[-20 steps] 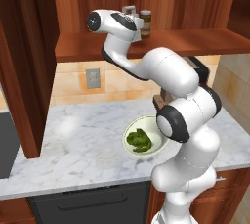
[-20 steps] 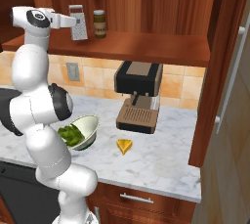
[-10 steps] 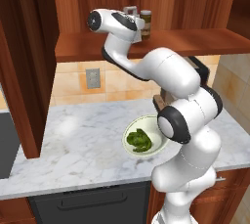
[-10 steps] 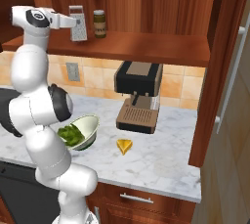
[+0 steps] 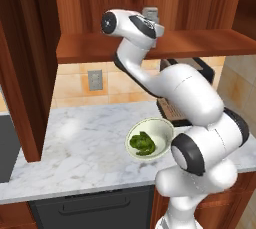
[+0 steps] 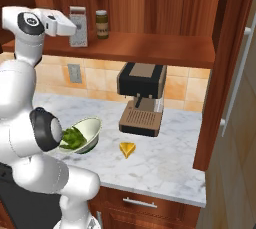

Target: Pick the cheese from the fridge and the cheese grater from the cabinet and place them next to the salad bowl.

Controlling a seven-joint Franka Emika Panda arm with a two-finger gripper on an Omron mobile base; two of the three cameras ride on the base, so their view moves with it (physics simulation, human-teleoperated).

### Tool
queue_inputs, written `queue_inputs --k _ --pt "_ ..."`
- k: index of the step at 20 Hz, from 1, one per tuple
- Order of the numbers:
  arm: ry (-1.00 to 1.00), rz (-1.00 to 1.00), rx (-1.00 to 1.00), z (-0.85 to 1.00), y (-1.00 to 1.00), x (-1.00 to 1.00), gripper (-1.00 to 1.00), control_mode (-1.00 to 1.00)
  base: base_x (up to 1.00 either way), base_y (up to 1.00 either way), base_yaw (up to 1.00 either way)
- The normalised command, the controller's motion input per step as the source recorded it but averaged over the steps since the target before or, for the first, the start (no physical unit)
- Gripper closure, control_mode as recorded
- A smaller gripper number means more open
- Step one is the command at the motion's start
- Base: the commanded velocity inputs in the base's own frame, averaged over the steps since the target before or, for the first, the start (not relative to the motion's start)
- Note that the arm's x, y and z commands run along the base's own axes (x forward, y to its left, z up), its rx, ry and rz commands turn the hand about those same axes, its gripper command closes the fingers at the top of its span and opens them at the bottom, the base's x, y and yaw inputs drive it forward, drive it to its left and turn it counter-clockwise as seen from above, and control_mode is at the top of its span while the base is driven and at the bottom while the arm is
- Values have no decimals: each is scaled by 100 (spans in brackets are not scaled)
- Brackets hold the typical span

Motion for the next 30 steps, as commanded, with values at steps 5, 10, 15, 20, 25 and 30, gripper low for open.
queue_inputs --k 5,10,15,20,25,30 --pt "-7 0 7 0 -16 -100 100 -100 0 0 0" --pt "0 8 0 0 15 -92 100 -100 0 0 0" --pt "0 17 0 0 27 -89 100 -100 0 0 0" --pt "0 18 0 -14 19 -90 100 -100 0 0 0" --pt "0 18 0 -22 14 -93 100 -100 0 0 0" --pt "0 17 0 -27 42 -66 100 -100 0 0 0"
